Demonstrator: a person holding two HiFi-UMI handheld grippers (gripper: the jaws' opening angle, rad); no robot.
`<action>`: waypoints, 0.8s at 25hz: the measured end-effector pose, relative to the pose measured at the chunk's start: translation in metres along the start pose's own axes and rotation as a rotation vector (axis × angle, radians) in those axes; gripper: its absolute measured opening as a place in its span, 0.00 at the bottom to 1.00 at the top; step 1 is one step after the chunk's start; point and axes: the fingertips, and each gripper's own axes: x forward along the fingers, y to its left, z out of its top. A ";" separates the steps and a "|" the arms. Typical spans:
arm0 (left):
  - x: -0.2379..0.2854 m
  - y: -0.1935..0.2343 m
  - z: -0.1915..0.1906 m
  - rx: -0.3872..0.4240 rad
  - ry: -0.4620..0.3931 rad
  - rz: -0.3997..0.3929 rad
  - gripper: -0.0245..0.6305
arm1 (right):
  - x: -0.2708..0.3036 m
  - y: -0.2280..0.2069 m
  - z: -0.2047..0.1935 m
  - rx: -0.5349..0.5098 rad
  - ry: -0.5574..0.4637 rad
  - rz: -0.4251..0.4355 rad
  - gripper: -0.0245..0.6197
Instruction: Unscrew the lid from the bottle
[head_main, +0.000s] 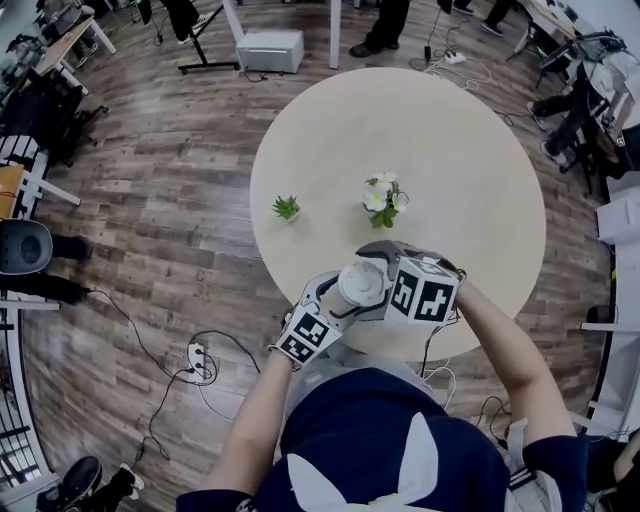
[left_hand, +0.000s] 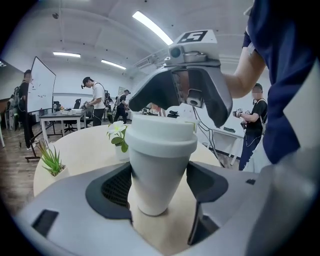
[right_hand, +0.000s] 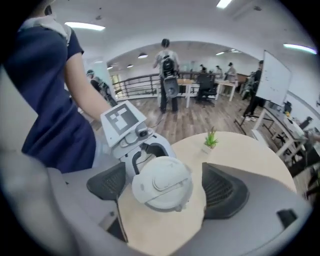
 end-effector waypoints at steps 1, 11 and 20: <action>0.000 0.000 0.000 -0.002 -0.002 0.001 0.56 | -0.001 -0.008 0.000 0.071 -0.045 -0.070 0.77; 0.001 0.000 -0.001 0.009 0.002 0.006 0.56 | 0.018 -0.024 -0.014 0.550 -0.234 -0.461 0.74; 0.003 -0.001 -0.001 0.011 0.000 0.008 0.56 | 0.018 -0.024 -0.017 0.537 -0.244 -0.527 0.74</action>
